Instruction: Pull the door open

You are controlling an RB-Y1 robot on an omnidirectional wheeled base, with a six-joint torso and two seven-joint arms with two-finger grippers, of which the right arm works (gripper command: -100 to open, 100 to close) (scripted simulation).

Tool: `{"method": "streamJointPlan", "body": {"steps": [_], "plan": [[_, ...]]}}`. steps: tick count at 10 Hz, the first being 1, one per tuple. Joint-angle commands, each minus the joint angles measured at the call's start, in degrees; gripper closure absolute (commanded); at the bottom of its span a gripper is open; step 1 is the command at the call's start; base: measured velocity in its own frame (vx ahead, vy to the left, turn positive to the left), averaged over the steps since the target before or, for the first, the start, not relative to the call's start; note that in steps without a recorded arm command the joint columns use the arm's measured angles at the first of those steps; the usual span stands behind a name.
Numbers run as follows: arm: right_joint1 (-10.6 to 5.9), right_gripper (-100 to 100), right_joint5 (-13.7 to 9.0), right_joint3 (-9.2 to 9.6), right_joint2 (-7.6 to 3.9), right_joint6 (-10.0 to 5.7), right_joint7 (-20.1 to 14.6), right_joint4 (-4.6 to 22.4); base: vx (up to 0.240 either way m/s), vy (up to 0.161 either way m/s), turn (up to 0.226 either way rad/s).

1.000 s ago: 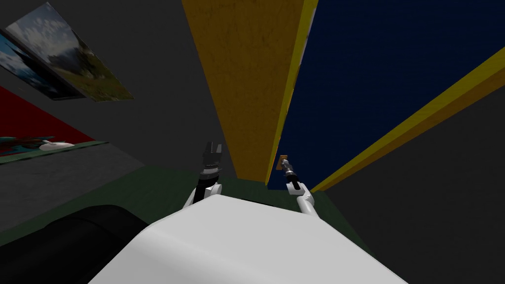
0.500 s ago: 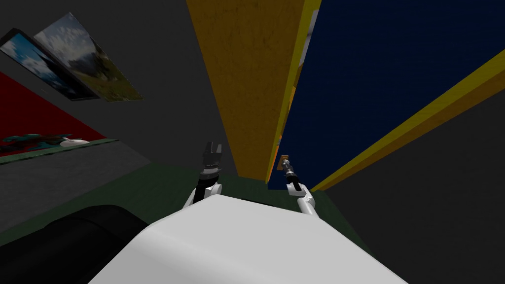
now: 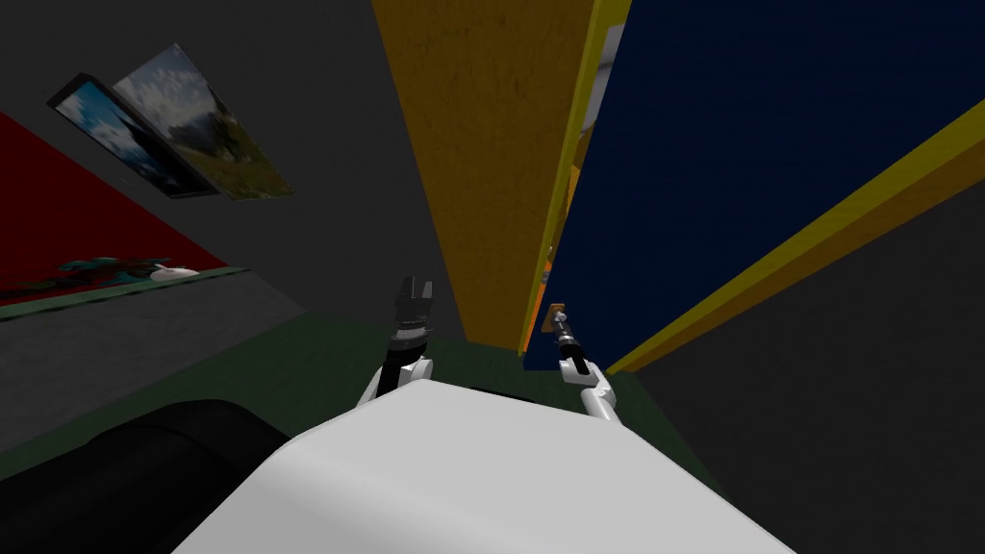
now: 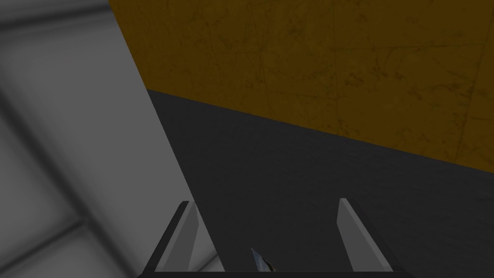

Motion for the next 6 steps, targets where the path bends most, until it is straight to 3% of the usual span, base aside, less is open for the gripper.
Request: {"method": "streamJointPlan", "body": {"steps": [1, 4, 6], "plan": [[0.39, 100, -2.4, 0.36, -0.21, -0.03, -2.9, -0.8, -0.062, -0.033, 0.078], [0.79, 100, -4.1, 0.82, -0.24, 0.02, -6.1, -1.3, -0.034, -0.021, 0.039], [1.58, 100, -7.5, 1.76, -0.3, 0.12, -9.8, -2.3, -0.047, -0.028, 0.073]]}}
